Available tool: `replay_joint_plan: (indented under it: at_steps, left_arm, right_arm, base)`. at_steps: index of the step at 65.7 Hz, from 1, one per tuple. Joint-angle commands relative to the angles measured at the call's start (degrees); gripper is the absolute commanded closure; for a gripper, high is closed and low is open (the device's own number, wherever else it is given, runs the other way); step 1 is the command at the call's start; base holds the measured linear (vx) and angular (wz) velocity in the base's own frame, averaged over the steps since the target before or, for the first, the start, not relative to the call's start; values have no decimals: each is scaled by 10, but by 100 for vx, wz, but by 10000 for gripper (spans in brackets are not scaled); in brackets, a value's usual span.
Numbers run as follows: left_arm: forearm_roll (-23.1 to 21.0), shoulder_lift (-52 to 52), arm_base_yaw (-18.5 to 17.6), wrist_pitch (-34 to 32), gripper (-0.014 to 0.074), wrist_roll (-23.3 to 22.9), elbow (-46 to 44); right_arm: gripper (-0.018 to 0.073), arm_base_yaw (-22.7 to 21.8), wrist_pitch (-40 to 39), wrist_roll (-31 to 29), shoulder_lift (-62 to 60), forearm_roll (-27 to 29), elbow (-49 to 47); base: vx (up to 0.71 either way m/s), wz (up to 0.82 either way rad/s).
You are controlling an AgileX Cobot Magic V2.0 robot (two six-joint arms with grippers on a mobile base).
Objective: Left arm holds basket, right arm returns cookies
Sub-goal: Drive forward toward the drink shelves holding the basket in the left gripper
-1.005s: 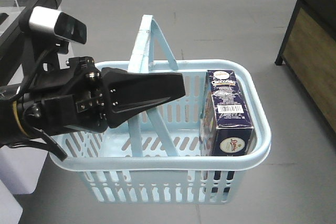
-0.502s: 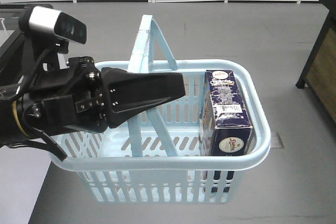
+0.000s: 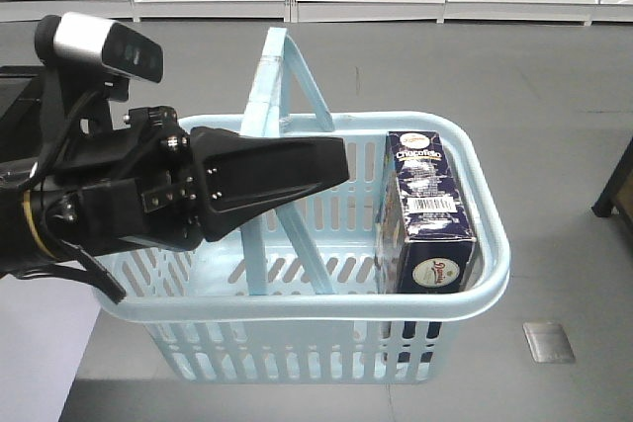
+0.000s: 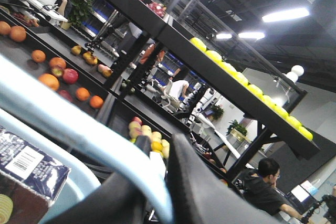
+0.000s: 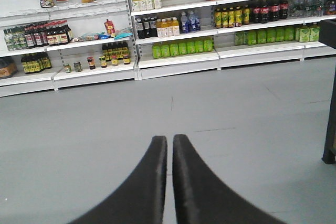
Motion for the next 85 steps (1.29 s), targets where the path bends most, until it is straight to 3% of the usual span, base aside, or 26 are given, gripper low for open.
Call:
replay_joint_plan:
  at_steps: [1, 85]
  left_arm:
    - [-61, -19, -3, -59, 599, 12, -17]
    - [-61, -18, -3, -57, 599, 13, -17]
  right_arm:
    - [562, -1, -42, -3, 0, -3, 10]
    - [562, -1, -42, -3, 0, -3, 10]
  base:
    - [59, 1]
    - [63, 0]
